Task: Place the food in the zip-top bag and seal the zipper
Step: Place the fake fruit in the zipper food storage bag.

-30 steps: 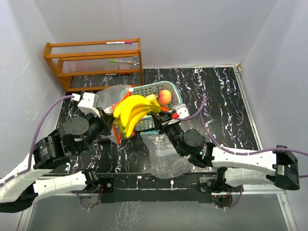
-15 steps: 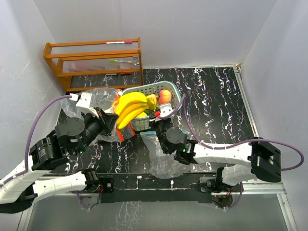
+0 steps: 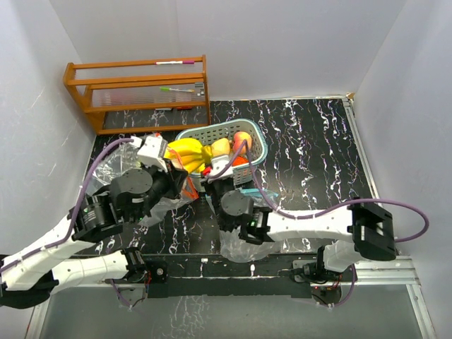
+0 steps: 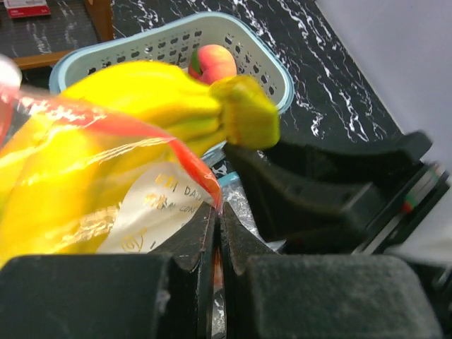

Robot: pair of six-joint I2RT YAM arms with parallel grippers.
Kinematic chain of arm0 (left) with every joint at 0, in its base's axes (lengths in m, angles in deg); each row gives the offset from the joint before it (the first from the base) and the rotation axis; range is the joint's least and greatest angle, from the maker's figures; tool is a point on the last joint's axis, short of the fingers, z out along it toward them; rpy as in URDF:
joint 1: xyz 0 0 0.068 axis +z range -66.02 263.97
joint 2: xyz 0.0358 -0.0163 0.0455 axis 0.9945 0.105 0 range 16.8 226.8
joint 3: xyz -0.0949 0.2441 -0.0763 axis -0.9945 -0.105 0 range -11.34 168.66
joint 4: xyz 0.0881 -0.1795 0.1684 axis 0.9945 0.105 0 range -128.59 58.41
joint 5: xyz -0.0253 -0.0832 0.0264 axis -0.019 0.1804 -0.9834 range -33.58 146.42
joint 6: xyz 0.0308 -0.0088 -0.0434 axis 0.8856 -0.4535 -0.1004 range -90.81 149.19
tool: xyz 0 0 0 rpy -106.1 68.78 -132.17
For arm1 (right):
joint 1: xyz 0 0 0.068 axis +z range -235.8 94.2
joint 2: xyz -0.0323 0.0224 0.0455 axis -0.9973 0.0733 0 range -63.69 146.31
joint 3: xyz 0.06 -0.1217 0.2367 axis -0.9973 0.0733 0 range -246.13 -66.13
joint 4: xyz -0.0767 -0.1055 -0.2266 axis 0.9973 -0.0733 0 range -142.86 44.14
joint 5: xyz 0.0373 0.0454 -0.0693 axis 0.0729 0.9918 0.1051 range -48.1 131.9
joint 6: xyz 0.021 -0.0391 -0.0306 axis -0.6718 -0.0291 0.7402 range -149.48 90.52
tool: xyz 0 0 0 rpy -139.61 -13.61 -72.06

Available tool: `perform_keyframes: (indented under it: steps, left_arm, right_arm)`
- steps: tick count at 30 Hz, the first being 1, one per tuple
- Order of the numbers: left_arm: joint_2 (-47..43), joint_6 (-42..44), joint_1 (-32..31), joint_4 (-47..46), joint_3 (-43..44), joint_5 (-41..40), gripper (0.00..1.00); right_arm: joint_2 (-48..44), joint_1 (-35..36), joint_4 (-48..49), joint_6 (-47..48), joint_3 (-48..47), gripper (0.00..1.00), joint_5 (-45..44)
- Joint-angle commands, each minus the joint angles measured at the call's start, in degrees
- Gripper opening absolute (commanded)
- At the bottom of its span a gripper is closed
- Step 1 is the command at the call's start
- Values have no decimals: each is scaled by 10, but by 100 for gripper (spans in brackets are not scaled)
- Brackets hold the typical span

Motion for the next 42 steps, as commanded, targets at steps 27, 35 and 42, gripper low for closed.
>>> perform_keyframes:
  steps: [27, 35, 42]
  left_arm:
    - [9, 15, -2, -106, -83, 28, 0]
    - [2, -26, -2, -125, -137, 66, 0]
    - [-41, -75, -2, -123, -195, 87, 0]
  right_arm:
    - [-163, 123, -301, -344, 13, 8, -5]
    - [-163, 123, -431, -479, -9, 8, -11]
    - [-208, 123, -489, -512, 21, 8, 18]
